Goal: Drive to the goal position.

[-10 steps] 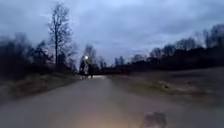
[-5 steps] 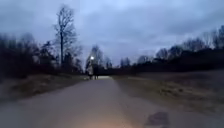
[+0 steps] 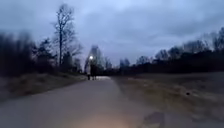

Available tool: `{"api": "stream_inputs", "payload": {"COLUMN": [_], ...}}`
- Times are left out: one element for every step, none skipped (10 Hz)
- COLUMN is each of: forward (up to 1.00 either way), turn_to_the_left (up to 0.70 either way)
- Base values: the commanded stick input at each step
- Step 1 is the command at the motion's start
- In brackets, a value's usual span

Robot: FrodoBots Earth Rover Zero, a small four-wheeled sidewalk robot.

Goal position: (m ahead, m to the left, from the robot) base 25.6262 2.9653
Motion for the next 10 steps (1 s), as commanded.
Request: {"api": "stream_inputs", "payload": {"forward": [1.0, 1.0, 1.0, 1.0, 1.0, 1.0, 1.0, 1.0, 1.0, 1.0], "turn_to_the_left": [0.0, 0.0, 0.0, 0.0, 0.0, 0.0, 0.0, 0.0, 0.0, 0.0]}}
